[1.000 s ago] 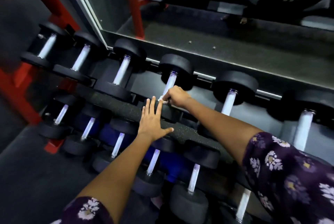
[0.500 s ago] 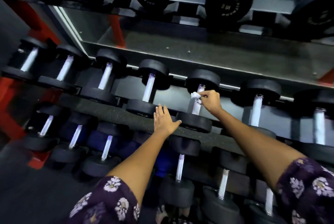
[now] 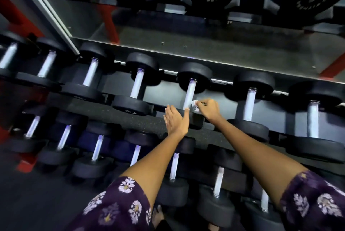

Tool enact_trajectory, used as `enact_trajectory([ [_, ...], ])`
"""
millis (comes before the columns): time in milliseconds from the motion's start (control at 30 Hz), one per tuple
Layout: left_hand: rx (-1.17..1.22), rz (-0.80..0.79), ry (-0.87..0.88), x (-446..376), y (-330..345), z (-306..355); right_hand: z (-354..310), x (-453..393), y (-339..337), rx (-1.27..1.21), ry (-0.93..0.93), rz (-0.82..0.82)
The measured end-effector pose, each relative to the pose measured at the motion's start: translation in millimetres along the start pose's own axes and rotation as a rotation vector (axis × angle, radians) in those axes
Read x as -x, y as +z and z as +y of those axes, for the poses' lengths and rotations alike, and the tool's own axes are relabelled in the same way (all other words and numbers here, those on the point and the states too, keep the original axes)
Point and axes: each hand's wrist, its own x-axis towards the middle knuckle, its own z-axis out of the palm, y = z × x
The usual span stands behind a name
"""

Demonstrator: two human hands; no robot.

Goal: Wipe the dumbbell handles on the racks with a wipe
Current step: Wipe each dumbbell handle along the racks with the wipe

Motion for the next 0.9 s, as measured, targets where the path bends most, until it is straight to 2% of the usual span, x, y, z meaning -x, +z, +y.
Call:
enact_trajectory([
  [100,0.123,0.160,-0.160,-7,24,12,6,-9,-1,0.023,-0.092,0.019],
  [267,0.114,0.433,-0.331,-19,58,26,18,-30,0,0.013,-0.199,0.024],
  [333,0.098,0.508,-0.349,-24,64,25,20,-40,3,0.009,-0.246,0.000],
  [433,-0.020,0.525,-0.337,-27,70,24,17,-59,4,0.065,-0.350,-0.008],
  [533,-0.199,0.450,-0.312,-27,63,23,15,-66,12,0.180,-0.438,-0.082],
  [600,-0.365,0.391,-0.216,-30,57,21,18,-61,22,0.282,-0.526,-0.216],
  [667,-0.447,0.356,-0.020,-32,54,15,26,-63,25,0.396,-0.638,-0.316],
  [700,-0.441,0.339,0.090,-31,52,11,27,-68,21,0.432,-0.665,-0.315],
  [767,-0.420,0.347,0.297,-28,50,-4,27,-84,14,0.380,-0.601,-0.193],
  [833,-0.443,0.340,0.421,-27,52,-19,26,-90,12,0.340,-0.561,-0.100],
  [900,-0.448,0.317,0.471,-22,53,-31,25,-80,18,0.450,-0.687,-0.192],
])
